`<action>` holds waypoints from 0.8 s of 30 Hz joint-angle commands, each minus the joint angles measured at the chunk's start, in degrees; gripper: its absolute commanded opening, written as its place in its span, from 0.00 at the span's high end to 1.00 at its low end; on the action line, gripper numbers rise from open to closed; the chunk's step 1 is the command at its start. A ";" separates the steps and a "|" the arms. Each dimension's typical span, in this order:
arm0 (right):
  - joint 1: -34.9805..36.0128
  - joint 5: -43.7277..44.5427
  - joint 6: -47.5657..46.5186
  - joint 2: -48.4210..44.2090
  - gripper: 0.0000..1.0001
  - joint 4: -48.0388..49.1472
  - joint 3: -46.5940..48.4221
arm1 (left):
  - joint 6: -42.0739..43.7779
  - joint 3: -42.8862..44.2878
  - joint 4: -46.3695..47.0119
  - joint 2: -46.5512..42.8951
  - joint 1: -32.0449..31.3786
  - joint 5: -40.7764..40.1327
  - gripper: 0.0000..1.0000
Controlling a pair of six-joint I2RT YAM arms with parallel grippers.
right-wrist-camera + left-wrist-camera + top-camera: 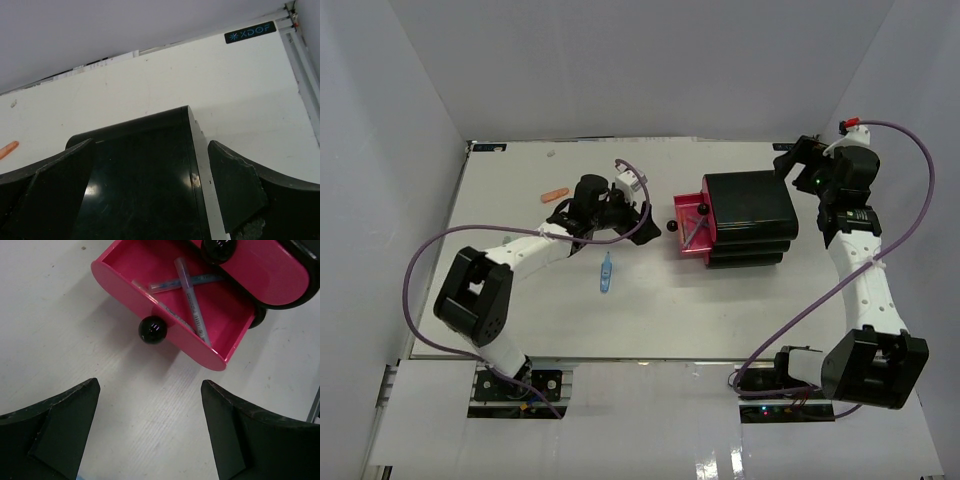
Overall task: Sort the stationery into containers
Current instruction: Close the drawer in the storage box.
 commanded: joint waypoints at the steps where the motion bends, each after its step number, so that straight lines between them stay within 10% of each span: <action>1: -1.18 -6.41 3.46 2.23 0.02 0.49 -0.31 | 2.44 3.07 4.88 3.13 -0.50 2.81 0.07; 24: -0.92 -14.15 6.53 6.38 0.06 6.11 -9.27 | 11.58 14.05 7.35 20.27 -3.05 11.96 0.31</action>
